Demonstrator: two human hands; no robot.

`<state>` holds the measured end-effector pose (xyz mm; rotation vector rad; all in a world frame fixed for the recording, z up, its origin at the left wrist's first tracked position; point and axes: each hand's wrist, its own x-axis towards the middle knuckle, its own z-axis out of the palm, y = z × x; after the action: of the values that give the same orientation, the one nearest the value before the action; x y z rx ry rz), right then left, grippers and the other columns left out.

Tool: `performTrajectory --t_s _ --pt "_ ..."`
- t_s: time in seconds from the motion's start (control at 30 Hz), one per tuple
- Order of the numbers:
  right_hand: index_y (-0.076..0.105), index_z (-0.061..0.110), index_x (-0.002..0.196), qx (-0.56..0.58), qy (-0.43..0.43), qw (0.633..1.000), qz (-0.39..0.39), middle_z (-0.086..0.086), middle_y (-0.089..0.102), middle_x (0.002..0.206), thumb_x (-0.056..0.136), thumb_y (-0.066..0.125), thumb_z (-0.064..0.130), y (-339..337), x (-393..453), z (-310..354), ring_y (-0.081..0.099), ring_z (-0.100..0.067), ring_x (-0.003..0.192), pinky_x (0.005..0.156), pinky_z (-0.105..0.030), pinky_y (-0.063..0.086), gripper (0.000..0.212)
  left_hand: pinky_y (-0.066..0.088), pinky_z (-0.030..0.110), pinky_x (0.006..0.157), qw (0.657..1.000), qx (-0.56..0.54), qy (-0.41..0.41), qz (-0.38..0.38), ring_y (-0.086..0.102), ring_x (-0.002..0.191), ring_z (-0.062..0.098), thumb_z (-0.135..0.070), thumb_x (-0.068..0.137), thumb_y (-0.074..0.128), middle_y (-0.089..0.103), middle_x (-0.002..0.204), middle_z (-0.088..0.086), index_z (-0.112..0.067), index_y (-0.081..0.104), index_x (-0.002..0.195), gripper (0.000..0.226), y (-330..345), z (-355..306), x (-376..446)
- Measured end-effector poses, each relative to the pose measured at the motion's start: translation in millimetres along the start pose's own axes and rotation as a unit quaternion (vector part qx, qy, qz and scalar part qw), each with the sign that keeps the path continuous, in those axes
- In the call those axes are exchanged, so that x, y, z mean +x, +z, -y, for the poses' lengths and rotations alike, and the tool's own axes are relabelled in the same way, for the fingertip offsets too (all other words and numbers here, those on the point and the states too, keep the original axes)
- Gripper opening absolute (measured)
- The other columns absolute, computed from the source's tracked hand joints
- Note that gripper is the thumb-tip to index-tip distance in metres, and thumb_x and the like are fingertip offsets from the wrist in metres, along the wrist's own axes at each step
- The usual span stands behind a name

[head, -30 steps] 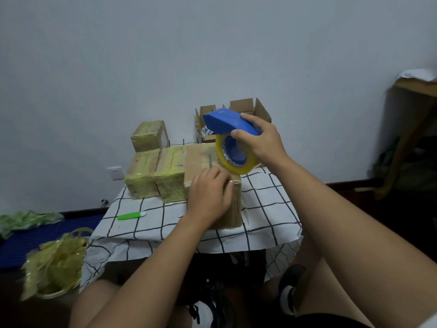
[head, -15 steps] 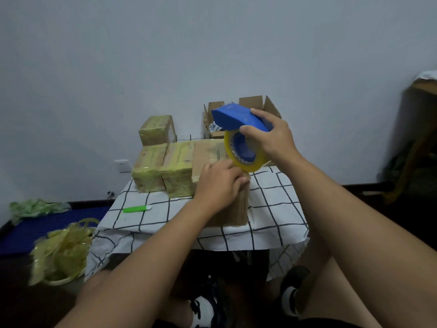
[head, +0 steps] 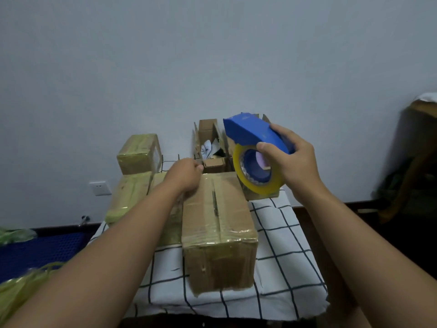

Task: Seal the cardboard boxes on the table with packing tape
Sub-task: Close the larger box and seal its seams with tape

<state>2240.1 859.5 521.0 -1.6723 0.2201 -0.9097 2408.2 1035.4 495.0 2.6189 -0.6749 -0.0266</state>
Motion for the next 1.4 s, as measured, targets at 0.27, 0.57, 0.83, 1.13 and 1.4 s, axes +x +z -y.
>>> performTrajectory --t_s 0.27,0.57,0.83,1.13,1.4 --pt "0.064 0.027 0.131 -0.006 0.017 1.000 0.017 0.015 0.063 0.120 0.082 0.080 0.025 16.0 11.6 -25.5 0.062 -0.004 0.107 0.077 -0.011 0.051 0.051 0.042 0.030 0.073 0.996 -0.077 -0.037 -0.018 0.061 0.091 0.027 -0.032 0.099 0.054 0.067 0.091 0.008 -0.011 0.068 0.089 0.027 28.2 14.5 18.5" --pt "0.064 0.025 0.131 0.001 0.028 1.000 0.008 0.016 0.061 0.119 0.083 0.079 0.023 15.9 10.7 -25.7 0.061 -0.003 0.106 0.076 -0.009 0.050 0.050 0.035 0.025 0.058 0.986 -0.162 -0.006 -0.035 0.052 0.072 0.012 -0.031 0.093 0.064 0.058 0.071 -0.006 -0.022 0.056 0.067 0.029 28.4 15.2 14.1" --pt "0.064 0.029 0.130 0.006 0.031 1.000 -0.002 0.010 0.061 0.125 0.082 0.080 0.026 8.9 4.0 -10.7 0.061 -0.008 0.109 0.079 -0.015 0.054 0.050 0.042 0.032 0.092 0.997 -0.069 0.026 -0.036 0.054 0.119 0.023 -0.042 0.097 0.054 0.061 0.132 0.005 -0.020 0.064 0.125 0.036 10.3 3.2 -9.8" --pt "0.063 0.028 0.128 0.002 0.014 0.999 -0.036 0.005 0.061 0.129 0.084 0.079 0.026 -22.2 -25.7 14.1 0.061 -0.008 0.112 0.082 -0.017 0.053 0.048 0.009 0.045 0.121 0.963 0.125 0.203 0.126 0.003 0.150 0.016 -0.083 0.073 0.048 0.001 0.164 -0.011 -0.045 0.012 0.153 0.096 4.8 -18.7 -155.4" --pt "0.063 0.028 0.127 0.001 0.009 0.999 -0.032 0.006 0.062 0.127 0.083 0.080 0.027 -30.0 -55.4 30.3 0.061 -0.010 0.111 0.079 -0.017 0.054 0.048 0.008 0.039 0.120 0.951 0.223 0.212 0.023 0.009 0.151 0.021 -0.053 0.095 0.049 0.008 0.165 -0.005 -0.034 0.006 0.156 0.077 30.4 -10.2 -175.8"
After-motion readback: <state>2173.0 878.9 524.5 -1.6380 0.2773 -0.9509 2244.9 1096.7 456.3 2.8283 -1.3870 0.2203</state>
